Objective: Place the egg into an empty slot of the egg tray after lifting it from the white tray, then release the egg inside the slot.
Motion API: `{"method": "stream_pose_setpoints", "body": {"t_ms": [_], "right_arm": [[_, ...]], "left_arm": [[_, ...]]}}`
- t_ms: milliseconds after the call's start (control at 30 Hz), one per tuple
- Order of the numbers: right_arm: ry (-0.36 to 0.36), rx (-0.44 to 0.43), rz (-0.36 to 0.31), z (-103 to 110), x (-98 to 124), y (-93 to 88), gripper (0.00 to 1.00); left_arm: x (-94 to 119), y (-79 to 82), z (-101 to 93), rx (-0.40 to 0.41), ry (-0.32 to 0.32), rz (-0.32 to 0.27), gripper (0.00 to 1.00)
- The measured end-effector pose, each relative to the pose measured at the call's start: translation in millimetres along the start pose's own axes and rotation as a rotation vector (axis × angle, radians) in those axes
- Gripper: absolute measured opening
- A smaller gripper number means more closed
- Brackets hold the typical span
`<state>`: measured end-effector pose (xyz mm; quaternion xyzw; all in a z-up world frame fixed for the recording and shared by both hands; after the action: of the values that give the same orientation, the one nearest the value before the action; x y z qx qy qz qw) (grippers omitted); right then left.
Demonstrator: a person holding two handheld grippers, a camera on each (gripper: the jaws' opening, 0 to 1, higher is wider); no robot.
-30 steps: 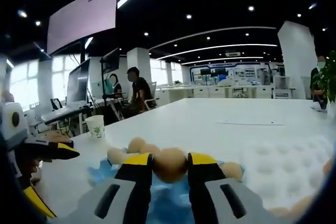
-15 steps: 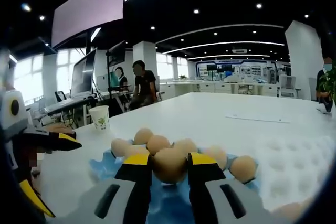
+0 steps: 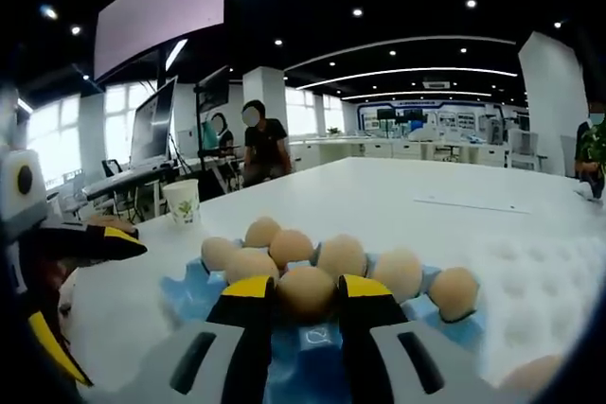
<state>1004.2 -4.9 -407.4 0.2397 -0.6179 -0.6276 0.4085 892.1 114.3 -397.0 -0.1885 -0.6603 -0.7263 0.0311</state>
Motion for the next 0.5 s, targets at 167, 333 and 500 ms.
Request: {"method": "stream_pose_setpoints", "body": {"t_ms": [167, 333, 500], "right_arm": [[-0.001, 0.010, 0.001, 0.0, 0.0, 0.2, 0.28], [0.001, 0.011, 0.003, 0.6, 0.4, 0.1, 0.28], [0.002, 0.011, -0.004, 1.4, 0.2, -0.3, 0.28]], "left_arm": [[0.5, -0.3, 0.2, 0.000, 0.001, 0.002, 0.95], [1.1, 0.6, -0.4, 0.003, -0.001, -0.003, 0.95], [1.3, 0.4, -1.4, 0.001, -0.003, -0.003, 0.95]]}}
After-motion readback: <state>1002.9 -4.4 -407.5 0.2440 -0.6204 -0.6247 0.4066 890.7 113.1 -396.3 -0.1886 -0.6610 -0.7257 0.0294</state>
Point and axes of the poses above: the point that each gripper's makers call its tool centre point, and the gripper's own axes: x roughly backward along the fingers, z roughly to its left, y roughly out of its top, the point moved 5 cm from there along x, roughly backward along the fingers, and after that the axes turned 15 degrees about y, right-handed, at the moved point
